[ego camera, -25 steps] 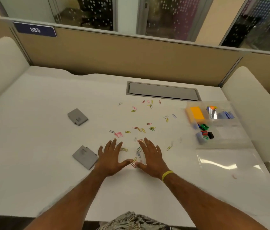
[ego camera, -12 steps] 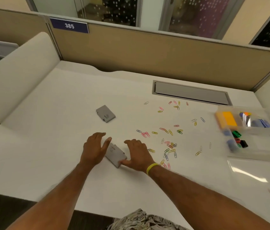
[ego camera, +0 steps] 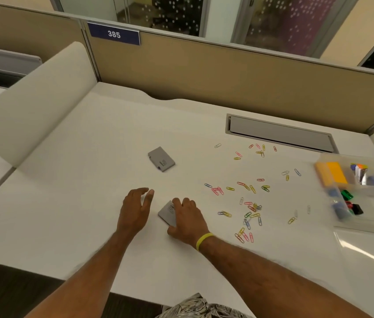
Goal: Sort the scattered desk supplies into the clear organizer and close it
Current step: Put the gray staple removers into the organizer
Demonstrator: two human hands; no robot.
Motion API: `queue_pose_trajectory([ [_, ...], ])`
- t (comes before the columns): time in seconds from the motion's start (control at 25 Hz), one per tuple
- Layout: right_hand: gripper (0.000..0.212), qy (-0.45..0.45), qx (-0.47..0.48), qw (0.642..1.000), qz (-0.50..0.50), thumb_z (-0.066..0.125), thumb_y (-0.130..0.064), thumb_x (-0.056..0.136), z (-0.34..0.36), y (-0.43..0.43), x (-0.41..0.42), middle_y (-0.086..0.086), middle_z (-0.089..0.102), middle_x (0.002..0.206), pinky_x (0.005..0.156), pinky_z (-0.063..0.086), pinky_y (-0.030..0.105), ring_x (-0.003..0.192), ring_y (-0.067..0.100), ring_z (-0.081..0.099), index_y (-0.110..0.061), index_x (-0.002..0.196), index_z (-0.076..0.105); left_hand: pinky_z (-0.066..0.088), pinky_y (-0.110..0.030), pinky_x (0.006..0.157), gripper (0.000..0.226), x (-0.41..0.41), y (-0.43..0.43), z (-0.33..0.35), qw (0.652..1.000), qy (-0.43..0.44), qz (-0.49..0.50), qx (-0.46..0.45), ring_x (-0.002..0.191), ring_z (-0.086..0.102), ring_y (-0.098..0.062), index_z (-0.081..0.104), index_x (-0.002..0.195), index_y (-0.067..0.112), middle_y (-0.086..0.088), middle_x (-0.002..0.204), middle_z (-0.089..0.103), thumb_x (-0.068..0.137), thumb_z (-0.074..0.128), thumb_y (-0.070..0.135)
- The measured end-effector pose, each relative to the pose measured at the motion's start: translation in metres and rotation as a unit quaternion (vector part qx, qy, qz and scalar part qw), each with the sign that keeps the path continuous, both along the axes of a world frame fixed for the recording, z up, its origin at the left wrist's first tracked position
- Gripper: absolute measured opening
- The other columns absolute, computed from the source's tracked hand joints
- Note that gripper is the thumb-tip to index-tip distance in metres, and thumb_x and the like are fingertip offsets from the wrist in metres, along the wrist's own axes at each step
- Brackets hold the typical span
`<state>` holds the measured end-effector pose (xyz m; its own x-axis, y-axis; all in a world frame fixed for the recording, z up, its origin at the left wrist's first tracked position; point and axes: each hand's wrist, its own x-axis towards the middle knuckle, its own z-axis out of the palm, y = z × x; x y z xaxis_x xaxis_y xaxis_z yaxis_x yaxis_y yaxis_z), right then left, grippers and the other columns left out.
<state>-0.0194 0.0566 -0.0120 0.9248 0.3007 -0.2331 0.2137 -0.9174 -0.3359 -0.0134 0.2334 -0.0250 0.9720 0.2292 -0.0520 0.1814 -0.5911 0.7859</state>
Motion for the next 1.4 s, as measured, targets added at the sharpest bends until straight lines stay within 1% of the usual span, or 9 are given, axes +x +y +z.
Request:
queue_pose_trajectory([
  [0.12,0.072,0.018,0.03,0.999,-0.021,0.072,-0.042,0.069,0.002,-0.001,0.004,0.008,0.048,0.117,0.09,0.048,0.038,0.108,0.027,0.045,-0.023,0.128,0.035,0.046,-0.034,0.095,0.043,0.001,-0.005,0.002,0.999,-0.006,0.004,-0.038,0.11,0.056,-0.016,0.06,0.121,0.014,-0.002,0.12,0.063,0.098,0.043,0.046],
  [0.24,0.07,0.023,0.112,0.99,-0.085,0.073,-0.046,0.065,0.008,0.0,0.012,0.003,0.05,0.112,0.086,0.05,0.035,0.105,0.022,0.046,-0.027,0.122,0.037,0.044,-0.022,0.081,0.035,0.008,-0.014,0.007,0.992,0.01,0.016,-0.121,0.102,0.06,-0.015,0.061,0.115,0.016,0.0,0.112,0.065,0.098,0.044,0.043],
  [0.4,0.073,-0.009,0.171,0.98,-0.1,0.076,-0.05,0.065,0.021,0.008,0.037,0.001,0.049,0.111,0.082,0.053,0.031,0.104,0.019,0.047,-0.026,0.123,0.038,0.058,-0.033,0.077,0.029,0.024,-0.03,0.015,0.942,0.104,0.007,-0.32,0.097,0.067,-0.02,0.06,0.115,0.018,-0.005,0.108,0.069,0.097,0.05,0.039],
  [0.52,0.076,-0.004,0.186,0.978,-0.091,0.077,-0.053,0.065,0.025,0.013,0.057,0.002,0.051,0.115,0.086,0.053,0.036,0.106,0.019,0.049,-0.024,0.125,0.04,0.06,-0.039,0.079,0.024,0.037,-0.035,0.014,0.94,0.094,0.049,-0.325,0.095,0.068,-0.021,0.058,0.118,0.017,-0.007,0.109,0.069,0.096,0.055,0.025],
  [0.64,0.079,0.007,0.181,0.983,-0.043,0.074,-0.056,0.068,0.027,0.015,0.077,0.003,0.052,0.122,0.091,0.048,0.036,0.11,0.02,0.05,-0.022,0.131,0.041,0.06,-0.031,0.066,0.022,0.049,-0.022,0.01,0.93,0.088,0.1,-0.342,0.092,0.069,-0.022,0.056,0.118,0.013,-0.01,0.108,0.067,0.096,0.055,0.015],
  [0.84,0.051,-0.042,0.163,0.983,-0.077,0.066,-0.039,0.08,0.026,0.023,0.135,0.004,0.056,0.118,0.09,0.047,0.039,0.109,0.024,0.052,-0.019,0.123,0.047,0.058,-0.033,0.066,0.025,0.067,0.019,0.005,0.922,0.073,0.157,-0.346,0.097,0.066,-0.024,0.053,0.122,0.01,-0.009,0.113,0.064,0.097,0.053,0.012],
  [0.92,0.055,-0.027,0.118,0.99,-0.07,0.068,-0.037,0.078,0.02,0.033,0.158,0.007,0.054,0.118,0.089,0.047,0.041,0.11,0.028,0.051,-0.017,0.124,0.045,0.058,-0.034,0.067,0.024,0.072,0.028,0.004,0.919,0.067,0.173,-0.347,0.098,0.066,-0.025,0.053,0.121,0.011,-0.009,0.114,0.063,0.097,0.054,0.013],
  [1.08,0.073,-0.017,0.011,0.999,-0.048,0.07,-0.05,0.075,0.003,0.054,0.184,0.012,0.046,0.123,0.088,0.042,0.041,0.113,0.031,0.045,-0.013,0.129,0.038,0.058,-0.034,0.066,0.019,0.078,0.038,0.002,0.912,0.06,0.191,-0.357,0.095,0.067,-0.022,0.055,0.116,0.015,-0.006,0.111,0.065,0.096,0.055,0.013],
  [1.4,0.074,0.01,0.037,0.997,-0.068,0.073,-0.039,0.068,0.002,0.055,0.191,0.012,0.049,0.115,0.076,0.043,0.038,0.108,0.032,0.048,-0.015,0.127,0.036,0.059,-0.029,0.06,0.022,0.078,0.04,-0.001,0.911,0.068,0.202,-0.352,0.092,0.067,-0.019,0.055,0.119,0.013,-0.005,0.11,0.065,0.097,0.054,0.014],
])
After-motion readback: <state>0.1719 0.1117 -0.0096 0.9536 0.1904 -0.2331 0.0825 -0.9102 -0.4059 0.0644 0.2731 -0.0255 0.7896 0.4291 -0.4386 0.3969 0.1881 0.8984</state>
